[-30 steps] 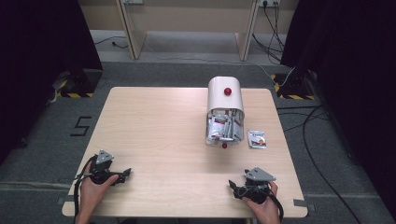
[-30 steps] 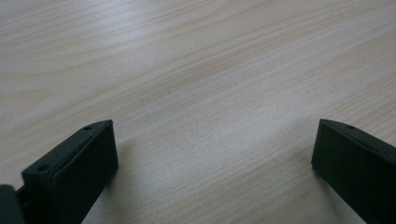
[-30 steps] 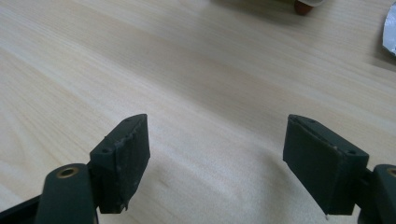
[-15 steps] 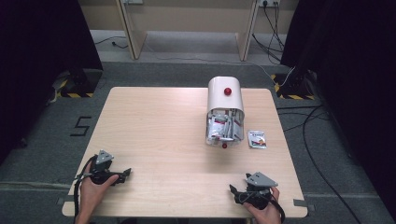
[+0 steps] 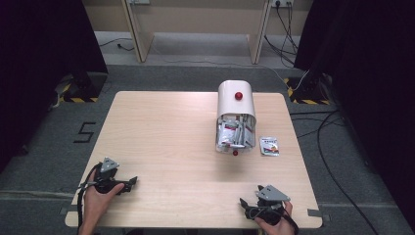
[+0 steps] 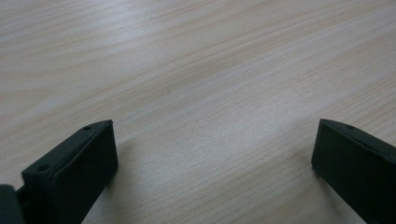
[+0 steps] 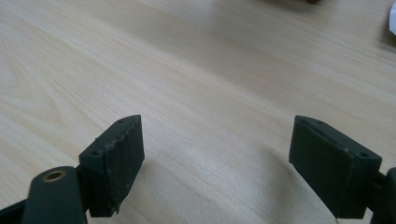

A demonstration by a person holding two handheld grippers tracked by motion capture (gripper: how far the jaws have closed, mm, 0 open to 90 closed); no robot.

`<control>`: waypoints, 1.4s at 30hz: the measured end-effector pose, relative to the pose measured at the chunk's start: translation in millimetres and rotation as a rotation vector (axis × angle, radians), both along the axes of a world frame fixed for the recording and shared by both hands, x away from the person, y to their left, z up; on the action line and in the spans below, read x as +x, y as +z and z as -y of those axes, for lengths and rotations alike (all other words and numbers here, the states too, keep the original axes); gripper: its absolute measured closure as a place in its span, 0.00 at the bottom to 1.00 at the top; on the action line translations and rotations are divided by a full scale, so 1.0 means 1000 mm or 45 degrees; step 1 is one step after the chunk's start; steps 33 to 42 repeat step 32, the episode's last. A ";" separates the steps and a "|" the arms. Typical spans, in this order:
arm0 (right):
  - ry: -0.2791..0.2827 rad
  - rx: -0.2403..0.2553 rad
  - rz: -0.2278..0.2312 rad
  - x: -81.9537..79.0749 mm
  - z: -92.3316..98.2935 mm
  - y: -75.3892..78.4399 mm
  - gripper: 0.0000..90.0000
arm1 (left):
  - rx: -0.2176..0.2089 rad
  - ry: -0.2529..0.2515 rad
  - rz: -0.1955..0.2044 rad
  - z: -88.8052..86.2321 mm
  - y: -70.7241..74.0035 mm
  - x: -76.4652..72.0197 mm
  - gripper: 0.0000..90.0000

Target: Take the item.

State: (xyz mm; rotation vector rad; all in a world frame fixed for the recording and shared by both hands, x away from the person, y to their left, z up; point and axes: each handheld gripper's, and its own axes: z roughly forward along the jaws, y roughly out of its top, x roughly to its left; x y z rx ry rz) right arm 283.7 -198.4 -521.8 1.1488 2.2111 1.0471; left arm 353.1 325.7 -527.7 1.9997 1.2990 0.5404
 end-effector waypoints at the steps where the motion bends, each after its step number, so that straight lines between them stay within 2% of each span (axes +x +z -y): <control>1: -0.001 -0.003 0.002 -0.002 0.001 -0.001 0.21 | 0.000 0.000 0.000 0.000 0.000 0.000 0.00; 4: 0.004 -0.009 -0.005 -0.003 0.001 -0.003 0.20 | 0.000 0.000 0.000 0.000 0.000 0.000 0.00; 5: -0.005 0.019 -0.008 -0.003 0.003 -0.006 0.20 | 0.000 0.001 0.000 0.000 0.000 0.000 0.00; 8: -0.005 0.031 -0.008 -0.004 0.004 -0.006 0.19 | 0.000 0.003 0.001 0.000 0.000 0.000 0.00; 13: 0.022 0.057 0.020 -0.015 0.008 -0.010 0.19 | 0.003 0.001 0.000 0.000 0.000 -0.001 0.00; 42: 0.026 0.064 0.026 -0.014 0.007 -0.011 0.17 | 0.004 0.001 0.000 0.000 0.000 -0.001 0.00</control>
